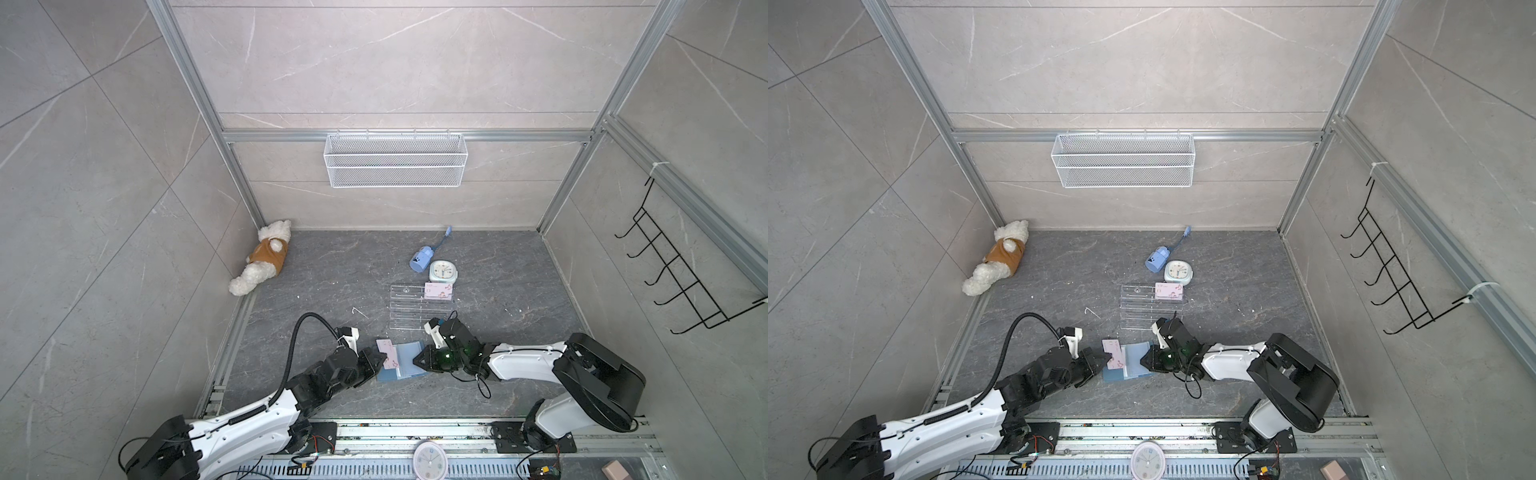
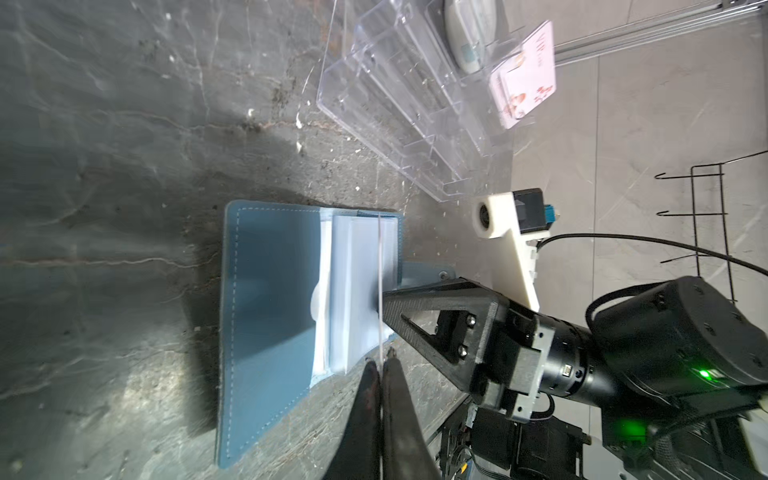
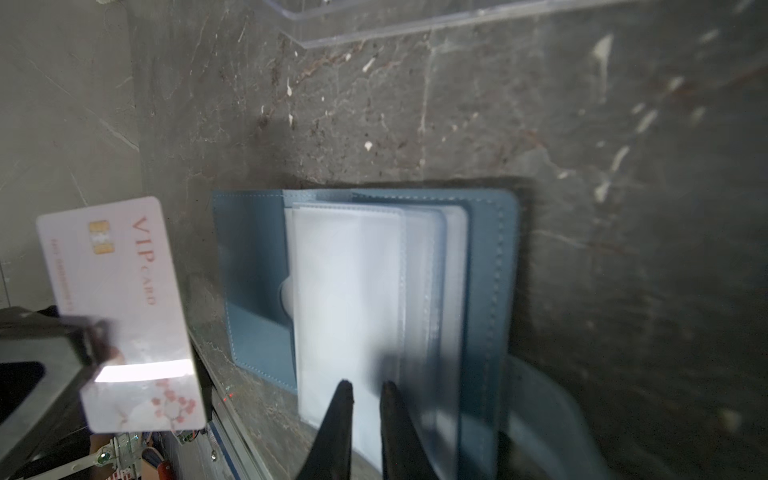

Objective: Take the credit cards out of the card holder

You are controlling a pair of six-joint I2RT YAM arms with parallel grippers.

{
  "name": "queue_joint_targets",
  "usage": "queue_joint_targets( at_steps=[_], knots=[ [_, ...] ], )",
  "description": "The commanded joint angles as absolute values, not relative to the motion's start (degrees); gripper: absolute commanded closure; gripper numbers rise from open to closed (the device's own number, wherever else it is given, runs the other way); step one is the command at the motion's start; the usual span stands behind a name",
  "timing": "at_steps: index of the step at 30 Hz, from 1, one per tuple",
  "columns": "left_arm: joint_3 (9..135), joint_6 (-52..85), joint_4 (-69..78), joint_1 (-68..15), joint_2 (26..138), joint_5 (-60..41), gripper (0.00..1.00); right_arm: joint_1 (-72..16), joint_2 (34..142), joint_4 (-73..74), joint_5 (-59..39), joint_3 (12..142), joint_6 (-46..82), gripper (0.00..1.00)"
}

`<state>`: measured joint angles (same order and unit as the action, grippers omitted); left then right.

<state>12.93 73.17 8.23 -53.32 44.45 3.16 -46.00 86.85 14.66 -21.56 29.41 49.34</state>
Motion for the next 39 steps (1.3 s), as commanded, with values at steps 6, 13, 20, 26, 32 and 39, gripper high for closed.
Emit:
queue_joint_targets(
  at_steps=[6,13,20,26,32,39],
  knots=[
    [19.86,67.88,-0.51,-53.27,39.4,4.82,1.0,-45.97,77.96,-1.45,-18.05,39.52,43.04,0.61],
    [22.69,65.63,1.57,-53.27,41.65,3.98,1.0,-42.68,68.53,-12.68,-9.11,42.78,37.29,0.31],
    [27.71,62.79,8.94,-53.31,48.97,-0.88,1.0,-35.39,61.44,-19.36,-12.18,44.3,33.25,0.11],
    [34.26,60.96,16.45,-53.24,57.56,-6.6,1.0,-28.38,55.86,-22.51,-16.95,45.14,31.04,0.02],
    [39.55,62.36,24.32,-53.24,65.74,-11.34,1.0,-21.99,52.46,-22.51,-24.95,46.93,33.04,0.02],
    [43.93,65.94,32.33,-53.25,72.24,-15.03,1.0,-14.49,50.53,-10.65,-38.58,45.41,43.17,0.05]
  ],
)
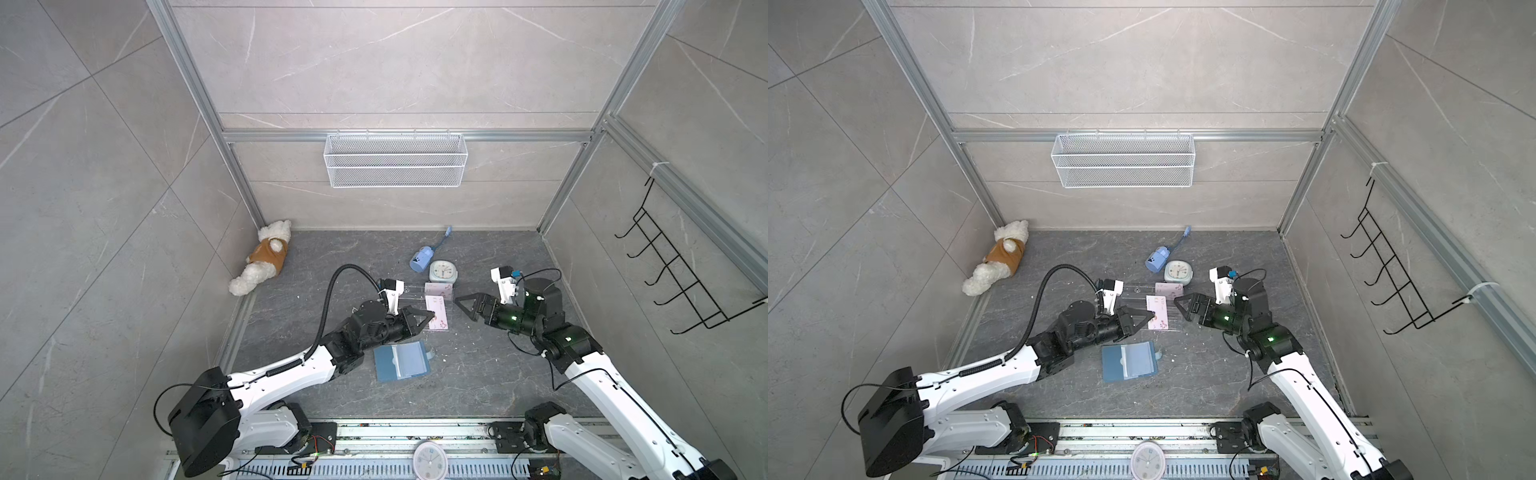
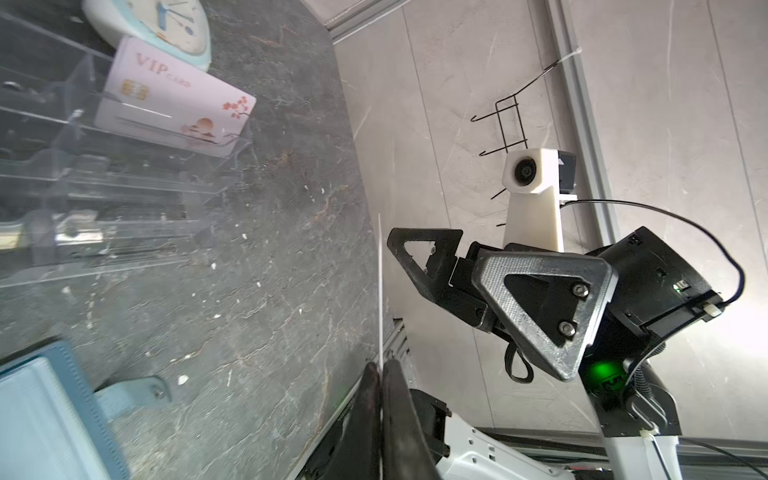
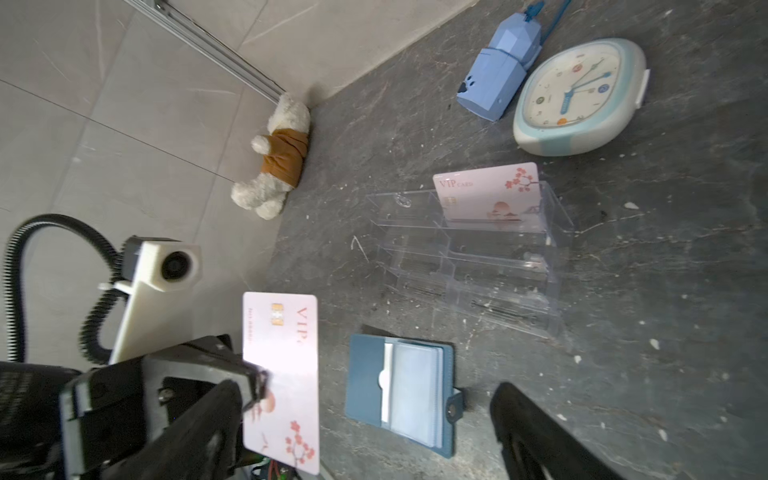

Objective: Take the credit cards out of the card holder

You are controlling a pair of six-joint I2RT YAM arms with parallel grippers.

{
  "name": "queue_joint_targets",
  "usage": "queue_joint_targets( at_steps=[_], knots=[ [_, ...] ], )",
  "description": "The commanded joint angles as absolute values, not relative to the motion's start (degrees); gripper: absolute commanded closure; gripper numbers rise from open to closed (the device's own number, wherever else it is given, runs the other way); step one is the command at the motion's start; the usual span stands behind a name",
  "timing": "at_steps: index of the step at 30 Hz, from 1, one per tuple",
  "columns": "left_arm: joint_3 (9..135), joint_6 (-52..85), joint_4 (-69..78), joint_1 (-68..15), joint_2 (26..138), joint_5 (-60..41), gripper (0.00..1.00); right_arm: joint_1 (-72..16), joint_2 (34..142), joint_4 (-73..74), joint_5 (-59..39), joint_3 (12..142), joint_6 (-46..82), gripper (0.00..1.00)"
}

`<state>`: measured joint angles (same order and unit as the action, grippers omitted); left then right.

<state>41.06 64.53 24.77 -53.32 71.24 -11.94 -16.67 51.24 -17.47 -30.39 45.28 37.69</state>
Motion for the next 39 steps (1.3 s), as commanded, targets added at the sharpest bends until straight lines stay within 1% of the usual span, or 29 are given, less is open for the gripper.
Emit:
queue_joint_targets(
  at_steps=[1,4,10,14,20,30,32,34,36,39],
  knots=[
    [44.28,66.38,33.14,-53.2,72.72,-15.18,1.0,-13.53,50.69,-8.72,-40.15,45.08,44.55,0.06],
    [45.76,67.61,35.04,-53.17,74.22,-16.27,1.0,-11.03,51.52,-2.77,-44.15,43.9,48.82,0.09],
    [46.76,71.33,41.24,-52.89,77.41,-17.88,1.0,-8.85,52.73,7.97,-49.02,41.1,55.83,0.19],
    [47.2,73.93,45.56,-52.57,79.63,-18.99,1.0,-8.77,52.95,9.89,-50.33,40.22,56.61,0.28],
    [47.55,78.18,52.76,-52.38,83.46,-20.39,1.0,-8.78,54.2,16.76,-52.07,37.3,60.84,0.42],
    [47.7,78.75,53.89,-52.43,84.97,-20.31,1.0,-8.75,54.5,19.73,-53.17,35.52,62.92,0.6],
    [47.85,78.75,53.91,-52.44,85.34,-20.47,1.0,-8.81,54.25,19.69,-53.25,35.25,63.01,0.6],
    [48.11,79.13,53.98,-52.45,85.89,-20.43,1.0,-8.79,54.07,19.69,-53.34,34.89,63.11,0.64],
    [48.73,79.37,54.4,-52.39,86.51,-20.56,1.0,-8.7,54.05,19.78,-53.26,34.64,63.11,0.71],
    [49.12,79.28,53.62,-52.46,86.75,-20.81,1.0,-8.7,54.23,20.47,-53.48,34.37,63.58,0.87]
  ],
)
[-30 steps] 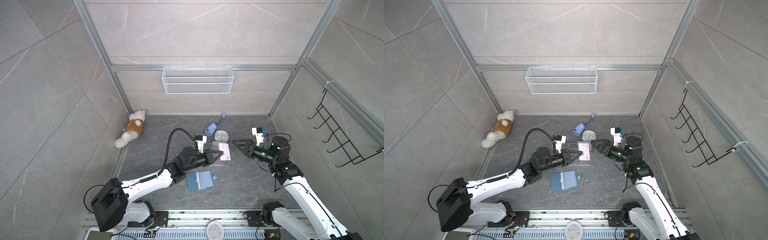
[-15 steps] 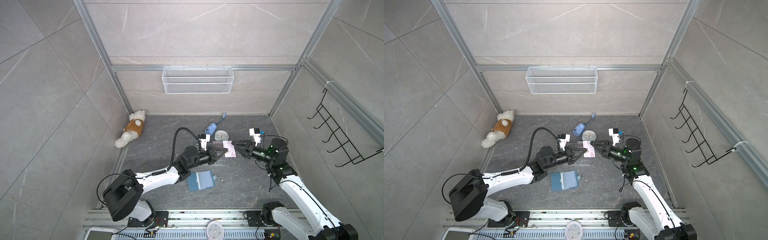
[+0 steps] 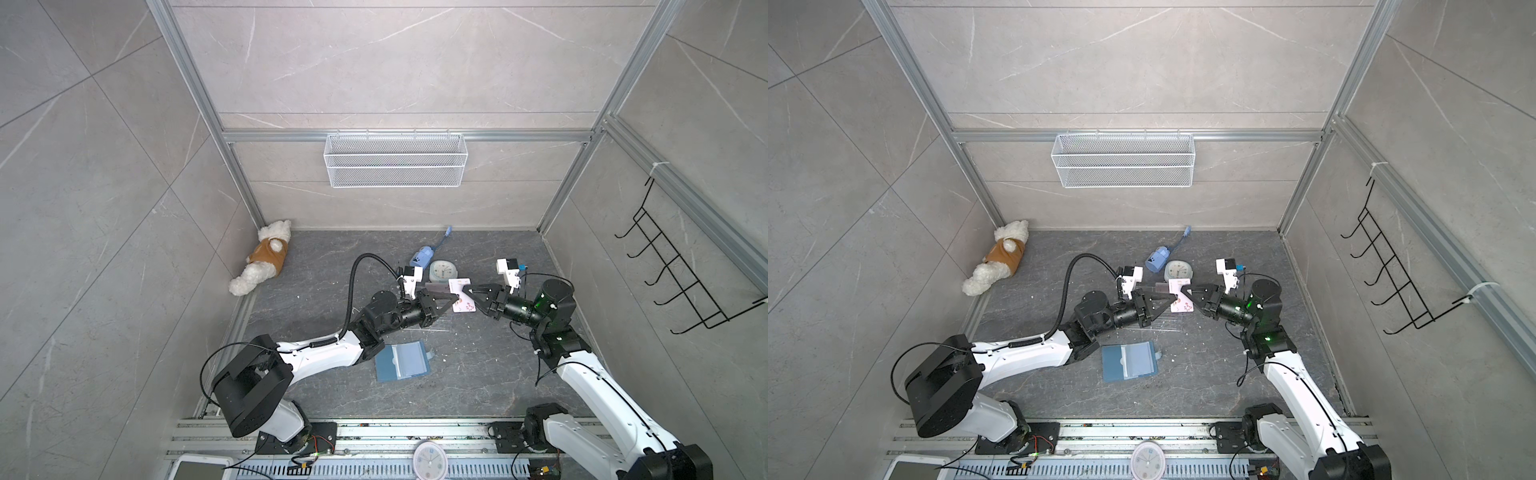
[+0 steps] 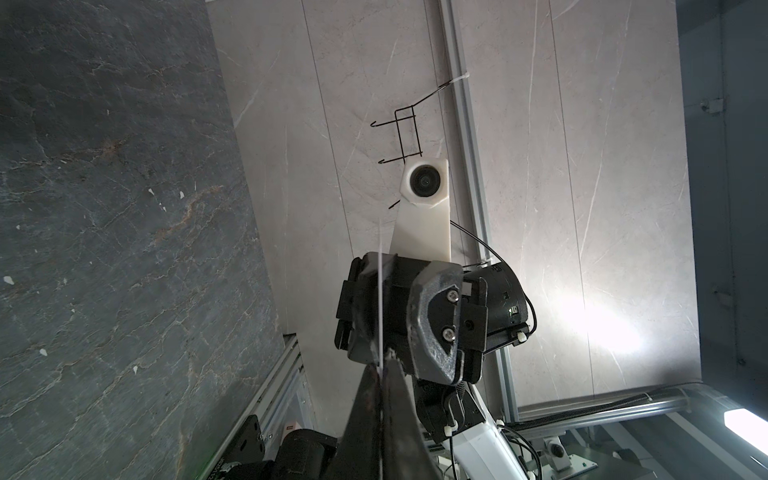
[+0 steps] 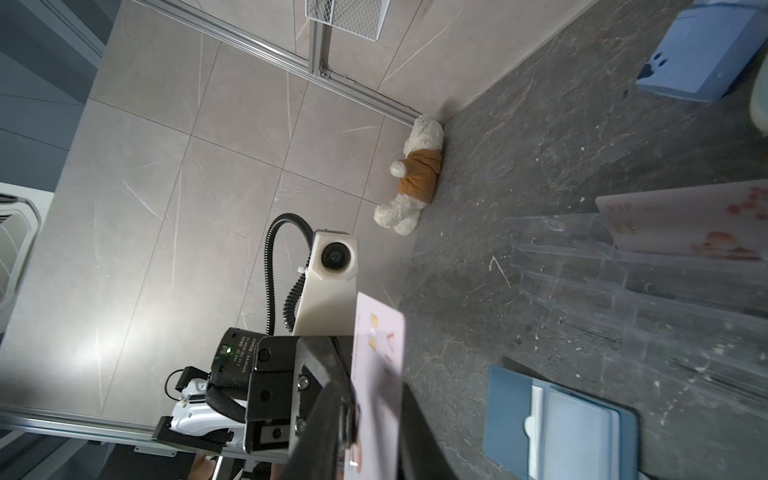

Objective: Take the credit cards out of the card holder

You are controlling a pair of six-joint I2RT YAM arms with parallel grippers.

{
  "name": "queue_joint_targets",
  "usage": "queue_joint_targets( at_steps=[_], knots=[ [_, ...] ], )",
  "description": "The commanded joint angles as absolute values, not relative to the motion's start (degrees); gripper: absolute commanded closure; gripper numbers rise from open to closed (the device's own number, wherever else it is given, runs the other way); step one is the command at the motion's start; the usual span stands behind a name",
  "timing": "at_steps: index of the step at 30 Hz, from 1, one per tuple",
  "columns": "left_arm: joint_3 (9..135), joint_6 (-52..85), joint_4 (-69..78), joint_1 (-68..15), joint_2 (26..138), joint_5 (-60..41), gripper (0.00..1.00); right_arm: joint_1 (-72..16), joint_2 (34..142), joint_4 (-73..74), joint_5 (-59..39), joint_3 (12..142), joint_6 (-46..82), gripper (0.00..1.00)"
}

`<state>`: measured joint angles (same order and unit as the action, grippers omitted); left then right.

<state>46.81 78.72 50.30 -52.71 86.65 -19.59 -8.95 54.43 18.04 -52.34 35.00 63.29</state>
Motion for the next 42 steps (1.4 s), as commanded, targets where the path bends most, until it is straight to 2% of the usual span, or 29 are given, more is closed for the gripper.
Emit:
queue_joint_targets(
  at_steps=[1,3,4,7,11,14,20,24,28,35,42],
  knots=[
    [49.05,79.17,53.22,-52.45,86.75,-20.82,1.0,-8.67,54.31,20.48,-53.52,34.37,63.68,0.92],
    [48.65,78.79,52.21,-52.3,86.51,-20.64,1.0,-8.6,54.39,20.57,-53.78,34.37,63.81,1.0],
    [48.31,78.71,51.78,-52.16,86.33,-20.37,1.0,-8.54,54.47,20.57,-53.87,34.37,63.81,1.0],
    [46.06,79.02,51.53,-51.46,85.33,-18.8,0.71,-8.37,54.73,20.14,-54.22,34.6,63.31,1.0],
    [43.67,77.06,47.38,-50.03,81.65,-16.7,0.48,-8.17,54.84,17.07,-54.39,35.61,60.28,1.0],
    [43.68,71.95,38.04,-49.84,77.06,-14.03,0.35,-8.09,54.93,13.5,-54.75,36.85,56.94,1.0],
    [49.1,56.92,9.25,-50.02,66.44,-2.96,0.19,-8.09,54.51,5.53,-54.86,39.05,50.15,1.0],
    [52.83,48.38,-4.79,-50.03,60.9,4.48,0.12,-8.1,54.49,2.32,-54.13,39.77,47.33,1.0],
    [55.16,41.53,-12.15,-50.02,57.08,9.18,0.05,-8.04,54.93,0.25,-53.93,40.37,45.34,1.0],
    [58.03,32.45,-21.36,-49.92,51.63,16.0,0.02,-8.09,55.85,-15.32,-49.09,45.01,31.53,1.0],
    [55.96,29.39,-21.76,-49.92,46.76,17.22,0.02,-8.09,56.02,-19.6,-46.73,46.87,26.18,1.0]
  ],
)
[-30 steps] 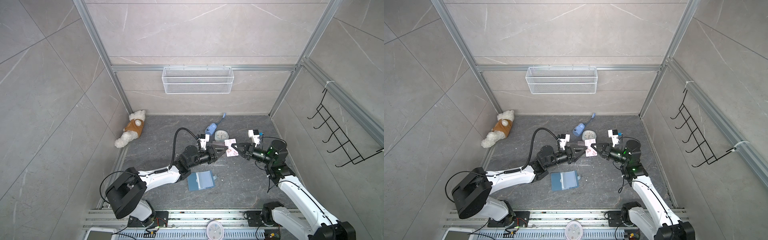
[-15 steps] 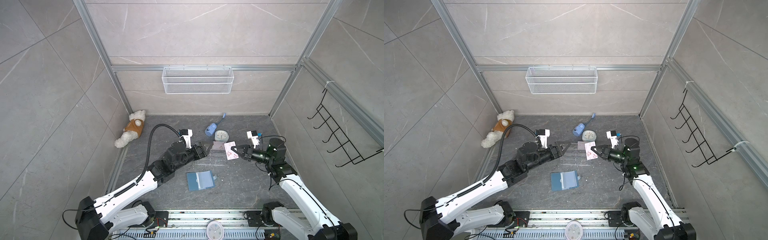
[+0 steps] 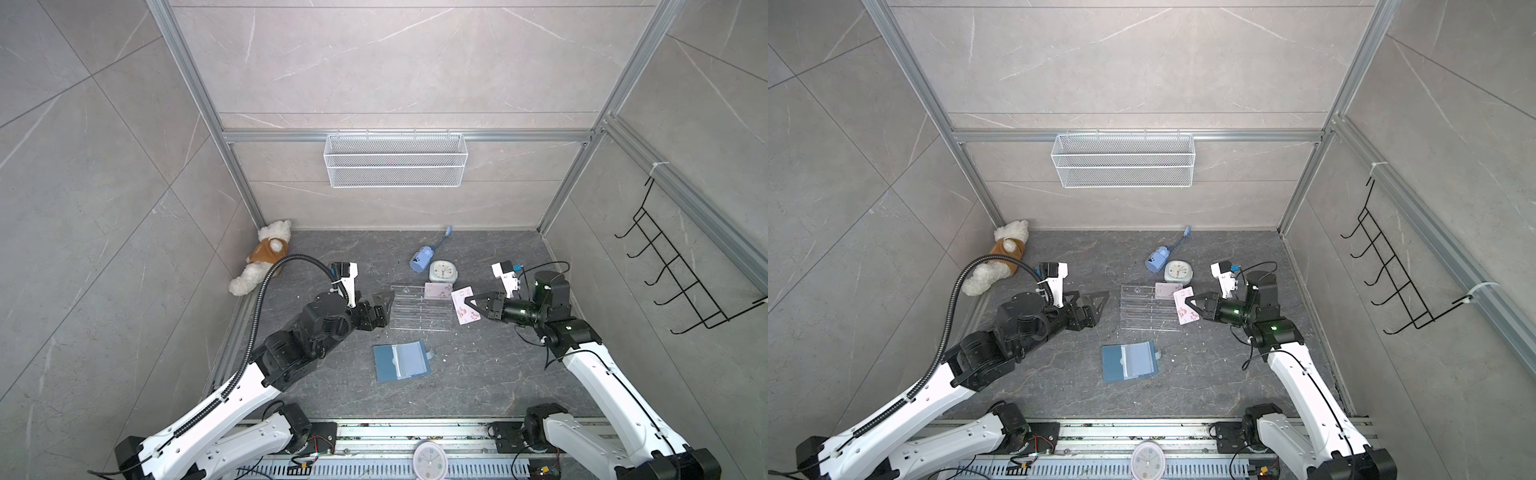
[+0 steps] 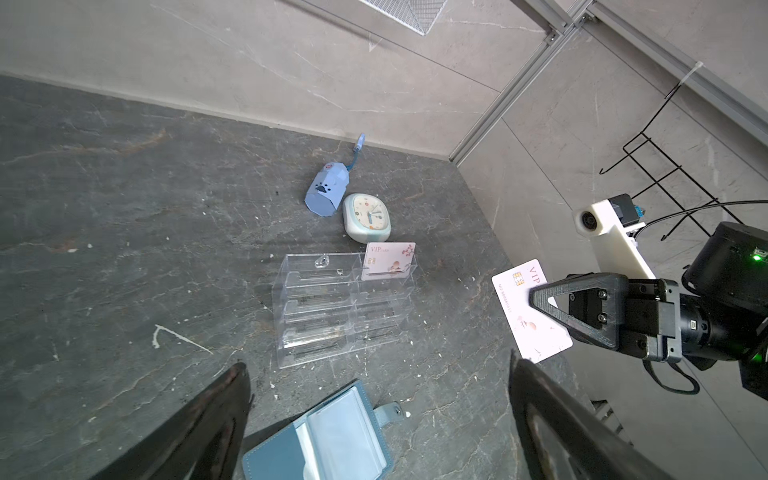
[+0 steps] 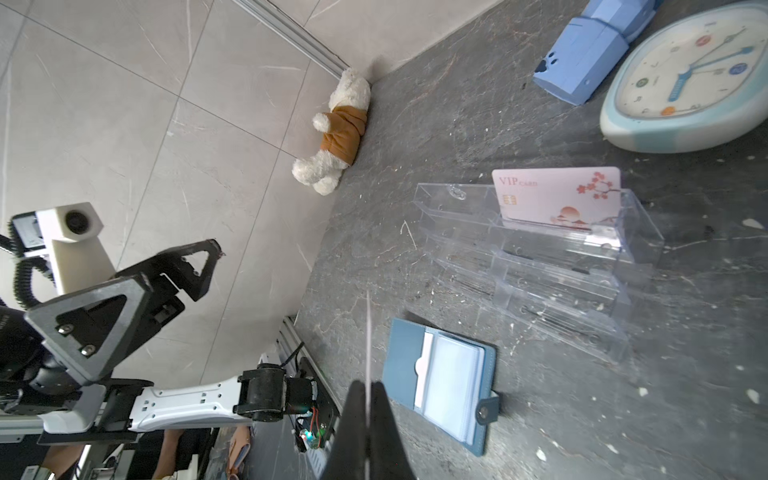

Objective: Take the credit cards out of the card holder

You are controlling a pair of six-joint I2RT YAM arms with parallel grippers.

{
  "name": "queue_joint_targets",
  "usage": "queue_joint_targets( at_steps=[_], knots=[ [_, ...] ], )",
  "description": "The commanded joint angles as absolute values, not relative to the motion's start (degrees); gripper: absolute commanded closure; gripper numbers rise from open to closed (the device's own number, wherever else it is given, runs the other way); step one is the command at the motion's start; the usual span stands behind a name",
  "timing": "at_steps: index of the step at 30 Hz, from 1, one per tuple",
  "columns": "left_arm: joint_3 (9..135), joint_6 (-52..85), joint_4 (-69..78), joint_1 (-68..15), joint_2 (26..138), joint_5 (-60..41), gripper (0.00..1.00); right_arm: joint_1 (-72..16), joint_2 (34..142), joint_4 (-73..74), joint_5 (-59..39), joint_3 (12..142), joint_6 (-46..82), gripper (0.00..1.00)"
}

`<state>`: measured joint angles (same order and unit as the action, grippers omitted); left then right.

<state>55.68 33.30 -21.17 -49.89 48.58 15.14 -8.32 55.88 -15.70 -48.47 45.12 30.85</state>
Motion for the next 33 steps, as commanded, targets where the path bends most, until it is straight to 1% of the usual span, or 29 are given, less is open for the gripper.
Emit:
queue_joint_targets(
  at_steps=[1,6,11,15,21,29,33],
  knots=[
    [55.5,29.14,-21.49,-49.94,46.27,16.99,0.02,-8.04,56.16,-19.81,-46.16,47.07,25.79,1.0],
    [52.98,27.43,-20.32,-49.97,43.35,15.64,0.02,-8.09,57.77,-22.68,-43.42,48.64,19.97,1.0],
    [51.35,26.99,-21.33,-49.92,41.42,15.83,0.02,-8.09,59.93,-24.77,-41.05,51.32,11.54,1.0],
    [50.78,27.78,-22.45,-49.99,40.82,16.09,0.02,-8.16,62.89,-26.36,-41.44,54.35,2.6,1.0],
    [49.36,28.52,-22.5,-49.92,40.03,15.99,0.02,-8.29,69.61,-33.59,-42.38,62.63,-13.56,1.0],
    [48.73,28.9,-23.29,-49.93,39.82,15.9,0.02,-10.38,78.95,-43.93,-39.91,74.74,-31.81,1.0],
    [48.3,29.14,-23.39,-49.93,38.96,15.86,0.02,-12.45,83.84,-50.14,-36.68,81.08,-39.4,1.0]
  ],
)
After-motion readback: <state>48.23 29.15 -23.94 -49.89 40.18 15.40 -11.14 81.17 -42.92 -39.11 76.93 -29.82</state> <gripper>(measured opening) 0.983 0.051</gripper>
